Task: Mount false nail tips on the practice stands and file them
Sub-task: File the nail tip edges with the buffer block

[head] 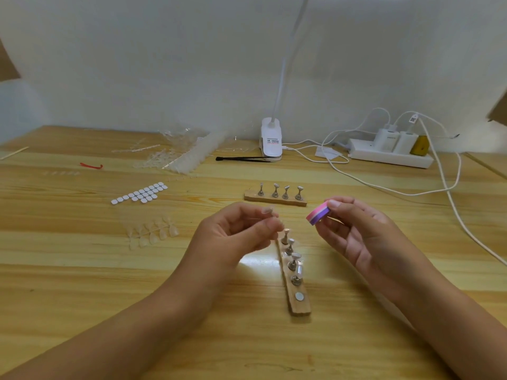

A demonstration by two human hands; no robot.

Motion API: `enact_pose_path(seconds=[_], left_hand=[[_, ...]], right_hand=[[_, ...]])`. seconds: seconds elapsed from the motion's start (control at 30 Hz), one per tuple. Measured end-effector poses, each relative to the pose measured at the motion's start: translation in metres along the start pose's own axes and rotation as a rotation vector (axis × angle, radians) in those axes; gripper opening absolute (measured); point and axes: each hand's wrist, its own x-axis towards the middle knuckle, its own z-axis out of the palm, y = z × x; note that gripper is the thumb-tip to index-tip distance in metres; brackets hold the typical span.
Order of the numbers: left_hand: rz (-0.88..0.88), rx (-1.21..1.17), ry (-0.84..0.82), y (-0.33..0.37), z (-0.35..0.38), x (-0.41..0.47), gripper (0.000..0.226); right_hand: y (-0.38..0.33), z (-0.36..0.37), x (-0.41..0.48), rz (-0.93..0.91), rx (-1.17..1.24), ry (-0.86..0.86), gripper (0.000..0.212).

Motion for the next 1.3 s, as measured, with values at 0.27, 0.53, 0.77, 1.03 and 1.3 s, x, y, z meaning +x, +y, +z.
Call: enact_pose_path(seconds=[0.27,0.53,0.77,1.03,1.3], left_hand=[[0.579,0.780,-0.335,-0.006,-0.004,-0.006,0.012],[0.512,0.938,-0.482,-0.009,-0.011,-0.004,0.019],[0.432,0.900,-0.484,-0.002,-0.017,0.002,0.003],[0.445,0.922,-0.455,-0.008,-0.010,-0.001,0.018],[0.419,0.944,-0.298,-0.009,-0.010,0.000,0.011]], right_hand=[[-0.001,0.002,-0.002,0.019,-0.017,-0.037,0.019],[-0.001,0.002,-0.002,0.042,-0.026,-0.045,0.021],[0.000,0.001,-0.002,0.052,-0.027,-0.048,0.023],[0.000,0.001,-0.002,0.052,-0.041,-0.061,0.022],[0.002,0.001,-0.001,0.062,-0.050,-0.062,0.025]])
